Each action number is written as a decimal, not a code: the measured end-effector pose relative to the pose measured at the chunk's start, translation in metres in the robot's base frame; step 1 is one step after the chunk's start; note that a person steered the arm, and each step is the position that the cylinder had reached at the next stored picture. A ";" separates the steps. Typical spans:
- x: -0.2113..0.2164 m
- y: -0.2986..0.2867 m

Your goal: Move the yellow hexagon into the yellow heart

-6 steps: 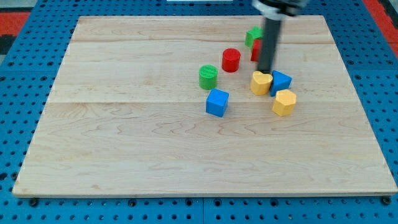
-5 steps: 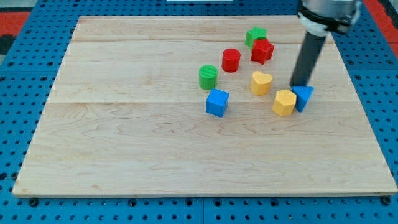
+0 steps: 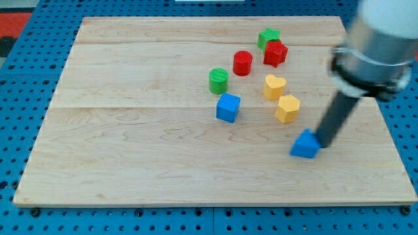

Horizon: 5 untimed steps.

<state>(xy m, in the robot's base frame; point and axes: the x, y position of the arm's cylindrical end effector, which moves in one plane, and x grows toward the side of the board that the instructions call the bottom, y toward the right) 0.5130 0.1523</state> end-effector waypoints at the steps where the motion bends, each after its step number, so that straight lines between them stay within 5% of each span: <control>1: -0.056 -0.066; 2: -0.046 -0.010; 4: 0.057 0.031; 5: -0.006 -0.020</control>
